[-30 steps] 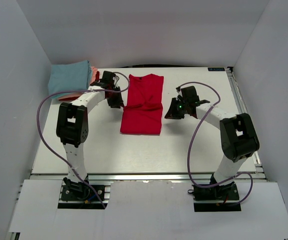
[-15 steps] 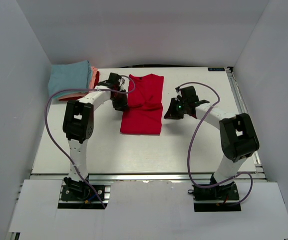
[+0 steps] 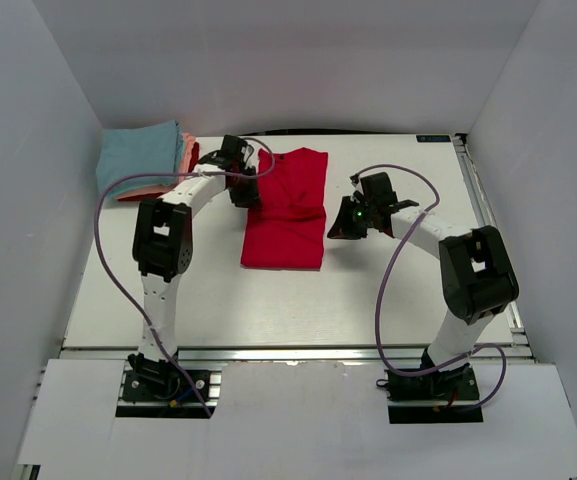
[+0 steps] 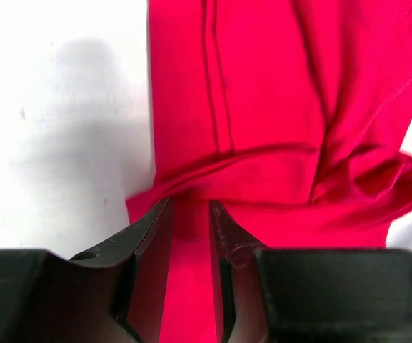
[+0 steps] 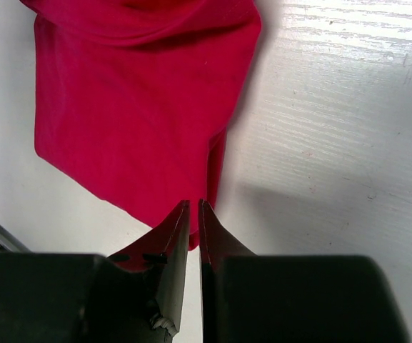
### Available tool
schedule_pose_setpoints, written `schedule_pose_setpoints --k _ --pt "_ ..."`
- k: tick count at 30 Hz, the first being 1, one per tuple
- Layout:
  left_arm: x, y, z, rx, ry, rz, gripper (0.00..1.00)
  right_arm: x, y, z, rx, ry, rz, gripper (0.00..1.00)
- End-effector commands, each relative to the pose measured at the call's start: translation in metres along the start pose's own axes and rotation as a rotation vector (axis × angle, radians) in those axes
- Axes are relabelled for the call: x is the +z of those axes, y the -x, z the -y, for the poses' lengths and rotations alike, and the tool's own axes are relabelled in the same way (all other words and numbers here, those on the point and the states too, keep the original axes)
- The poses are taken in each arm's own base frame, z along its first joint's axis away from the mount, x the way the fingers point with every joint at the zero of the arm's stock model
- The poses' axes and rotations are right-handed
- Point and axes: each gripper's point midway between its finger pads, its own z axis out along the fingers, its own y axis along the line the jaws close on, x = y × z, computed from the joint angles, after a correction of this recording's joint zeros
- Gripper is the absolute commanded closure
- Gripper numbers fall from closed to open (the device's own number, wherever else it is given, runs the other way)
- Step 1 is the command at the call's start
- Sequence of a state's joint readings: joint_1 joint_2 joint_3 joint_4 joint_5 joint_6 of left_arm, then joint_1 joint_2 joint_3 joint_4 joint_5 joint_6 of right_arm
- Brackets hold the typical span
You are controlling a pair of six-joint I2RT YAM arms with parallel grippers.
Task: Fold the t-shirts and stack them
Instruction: Fold the folded rectangular tshirt in 1/3 of the way
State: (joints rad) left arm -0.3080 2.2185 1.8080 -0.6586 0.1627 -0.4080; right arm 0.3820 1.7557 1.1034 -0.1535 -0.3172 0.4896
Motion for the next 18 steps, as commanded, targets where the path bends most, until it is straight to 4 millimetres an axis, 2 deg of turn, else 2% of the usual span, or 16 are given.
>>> schedule_pose_setpoints --k 1,7,8,10,12,13,14,15,16,17,18 --pt "-0.004 0.024 0.010 0.020 -0.010 0.059 0.63 -0.001 0.016 -0.014 -0.029 0.039 0.041 0.84" --pt "0.003 0.041 0.011 0.030 0.001 0.092 0.63 0.000 0.014 -0.015 -0.032 0.043 0.034 0.85" --pt "-0.001 0.051 0.014 0.039 0.001 0.118 0.64 0.000 0.014 -0.014 -0.032 0.043 0.034 0.85" --pt "-0.003 0.060 0.012 0.056 0.024 0.146 0.65 0.000 0.013 -0.015 -0.033 0.046 0.033 0.85" --pt "-0.013 0.074 0.013 0.069 0.034 0.196 0.66 0.000 0.013 -0.014 -0.038 0.045 0.037 0.85" --pt "-0.032 0.089 0.019 0.085 0.032 0.261 0.66 -0.001 0.015 -0.015 -0.043 0.047 0.045 0.85" --pt "-0.043 0.096 0.022 0.088 0.031 0.296 0.66 -0.002 0.015 -0.016 -0.045 0.047 0.050 0.85" --pt "-0.046 0.091 0.018 0.087 0.039 0.297 0.66 -0.002 0.017 -0.016 -0.057 0.050 0.061 0.85" --pt "-0.071 0.101 0.021 0.094 0.048 0.360 0.66 -0.005 0.021 -0.019 -0.070 0.055 0.078 0.85" --pt "-0.079 0.099 0.021 0.098 0.052 0.364 0.68 -0.005 0.024 -0.020 -0.078 0.060 0.088 0.85" --pt "-0.079 0.088 0.016 0.101 0.060 0.339 0.71 -0.006 0.028 -0.023 -0.085 0.067 0.099 0.85"
